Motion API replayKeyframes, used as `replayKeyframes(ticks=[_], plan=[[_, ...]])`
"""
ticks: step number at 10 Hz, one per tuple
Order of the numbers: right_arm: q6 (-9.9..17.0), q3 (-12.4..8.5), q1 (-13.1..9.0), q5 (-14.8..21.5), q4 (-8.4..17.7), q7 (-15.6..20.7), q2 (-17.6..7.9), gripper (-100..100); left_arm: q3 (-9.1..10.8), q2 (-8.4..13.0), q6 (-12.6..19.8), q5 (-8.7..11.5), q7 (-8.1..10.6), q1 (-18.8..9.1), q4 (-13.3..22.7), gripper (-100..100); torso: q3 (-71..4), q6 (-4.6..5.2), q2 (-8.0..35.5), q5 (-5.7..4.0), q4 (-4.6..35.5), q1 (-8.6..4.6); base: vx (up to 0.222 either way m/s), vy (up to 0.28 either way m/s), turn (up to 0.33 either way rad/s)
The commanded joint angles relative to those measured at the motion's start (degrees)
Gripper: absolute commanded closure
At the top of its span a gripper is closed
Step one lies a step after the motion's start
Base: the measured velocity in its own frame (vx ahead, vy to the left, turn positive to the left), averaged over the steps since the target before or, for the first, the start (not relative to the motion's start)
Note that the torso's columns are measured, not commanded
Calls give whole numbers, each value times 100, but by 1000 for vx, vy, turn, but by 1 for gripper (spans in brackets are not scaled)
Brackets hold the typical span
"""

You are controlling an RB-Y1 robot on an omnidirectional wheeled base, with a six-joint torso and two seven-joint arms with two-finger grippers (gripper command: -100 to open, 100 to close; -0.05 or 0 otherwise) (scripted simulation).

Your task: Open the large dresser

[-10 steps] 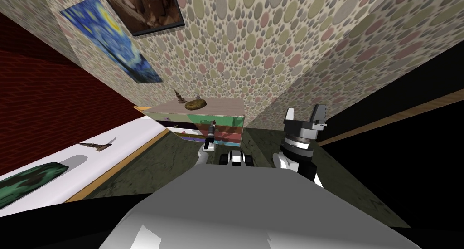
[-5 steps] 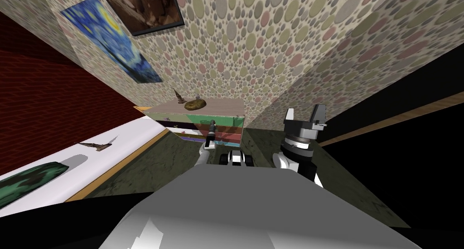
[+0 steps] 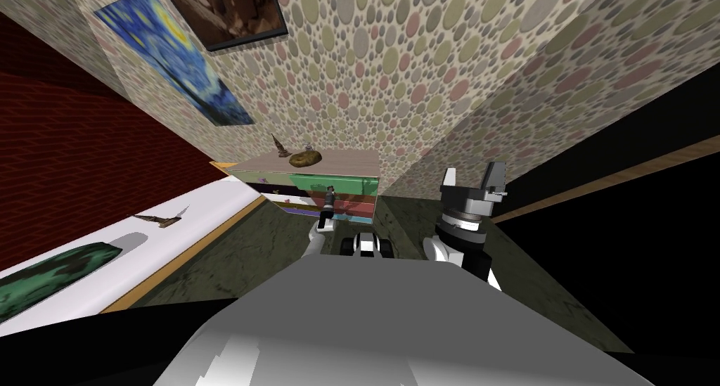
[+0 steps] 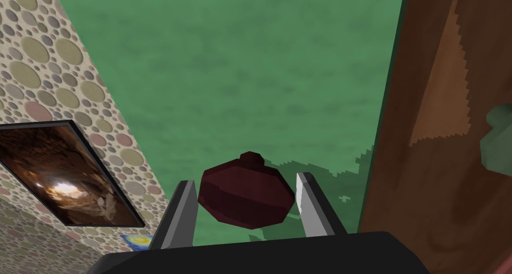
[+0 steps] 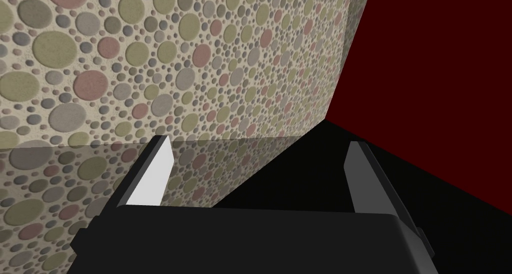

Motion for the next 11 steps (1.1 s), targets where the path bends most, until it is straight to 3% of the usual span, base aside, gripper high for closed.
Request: replayKeyframes(ticks=[1, 11], plan=[[0, 0, 0, 0, 0, 0, 0, 0, -12, 52, 91, 5, 33, -55, -131, 100, -4, -4, -7, -7, 8, -11, -189, -8, 29], [0, 0, 0, 0, 0, 0, 0, 0, -156, 86, 149, -14, 114, 241, -465, 100, -6, -1, -10, -9, 8, -12, -166, 15, 17]])
